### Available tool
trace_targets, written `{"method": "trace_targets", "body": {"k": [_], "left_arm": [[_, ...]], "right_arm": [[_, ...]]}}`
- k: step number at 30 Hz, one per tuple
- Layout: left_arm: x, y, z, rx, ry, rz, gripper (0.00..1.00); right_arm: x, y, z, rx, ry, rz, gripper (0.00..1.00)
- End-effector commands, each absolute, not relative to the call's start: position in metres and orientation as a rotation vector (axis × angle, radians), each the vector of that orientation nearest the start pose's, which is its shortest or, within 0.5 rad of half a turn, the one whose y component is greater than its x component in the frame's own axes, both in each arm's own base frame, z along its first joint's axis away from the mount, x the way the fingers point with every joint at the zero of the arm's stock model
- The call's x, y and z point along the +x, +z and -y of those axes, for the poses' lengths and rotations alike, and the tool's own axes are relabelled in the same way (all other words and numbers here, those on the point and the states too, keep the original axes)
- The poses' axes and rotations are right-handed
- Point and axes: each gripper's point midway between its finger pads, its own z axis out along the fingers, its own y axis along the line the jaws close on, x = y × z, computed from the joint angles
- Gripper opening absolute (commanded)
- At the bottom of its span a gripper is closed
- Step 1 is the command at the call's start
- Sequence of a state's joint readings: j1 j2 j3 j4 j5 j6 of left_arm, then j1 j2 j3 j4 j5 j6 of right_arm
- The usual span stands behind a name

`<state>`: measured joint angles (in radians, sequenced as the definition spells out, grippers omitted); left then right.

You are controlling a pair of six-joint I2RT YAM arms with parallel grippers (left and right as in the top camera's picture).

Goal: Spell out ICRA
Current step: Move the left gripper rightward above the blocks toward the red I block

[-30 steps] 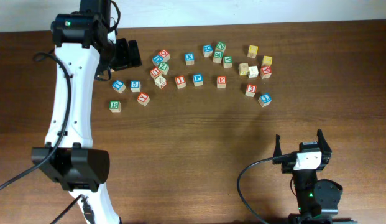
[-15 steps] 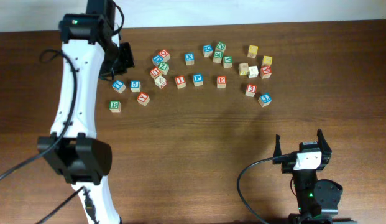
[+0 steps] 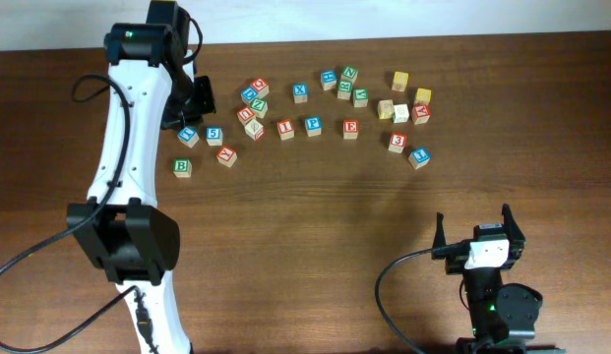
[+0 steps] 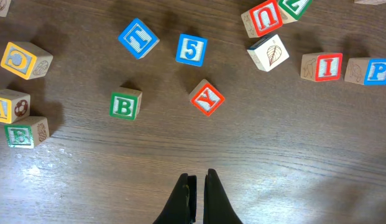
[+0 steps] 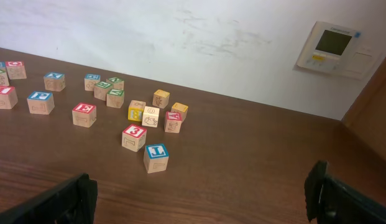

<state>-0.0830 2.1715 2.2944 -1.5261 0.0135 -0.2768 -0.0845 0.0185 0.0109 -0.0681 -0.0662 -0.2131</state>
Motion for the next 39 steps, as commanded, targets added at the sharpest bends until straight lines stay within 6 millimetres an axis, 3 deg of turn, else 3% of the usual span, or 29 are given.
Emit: {"method": "trace_targets", "body": {"k": [1,8,25,31,39], "left_arm": [[0.446,0.168,0.031,-0.289,0.03,-2.981,0.0],[0.446,0.168,0.018,-0.327,0.048,-2.975,0.0],[0.44,0.149,0.017,-0.333,0.061,-3.022,0.07],[0.441,0.143,0.03,-0.327,-0.05,-3.033,0.13],[0.441,0.143,0.033,-0.321,-0.06,-3.034,0.21]], "right_arm": [[0.246,0.156,0.008,-0.16,-0.162,-1.645,0.98],[0.246,0.156,0.008,-0.16,-0.162,-1.645,0.98],[0.246,0.156,0.008,-0.16,-0.162,-1.645,0.98],[0.246,0.156,0.008,-0.16,-0.162,-1.645,0.98],[0.246,0.156,0.008,-0.16,-0.162,-1.645,0.98]]}}
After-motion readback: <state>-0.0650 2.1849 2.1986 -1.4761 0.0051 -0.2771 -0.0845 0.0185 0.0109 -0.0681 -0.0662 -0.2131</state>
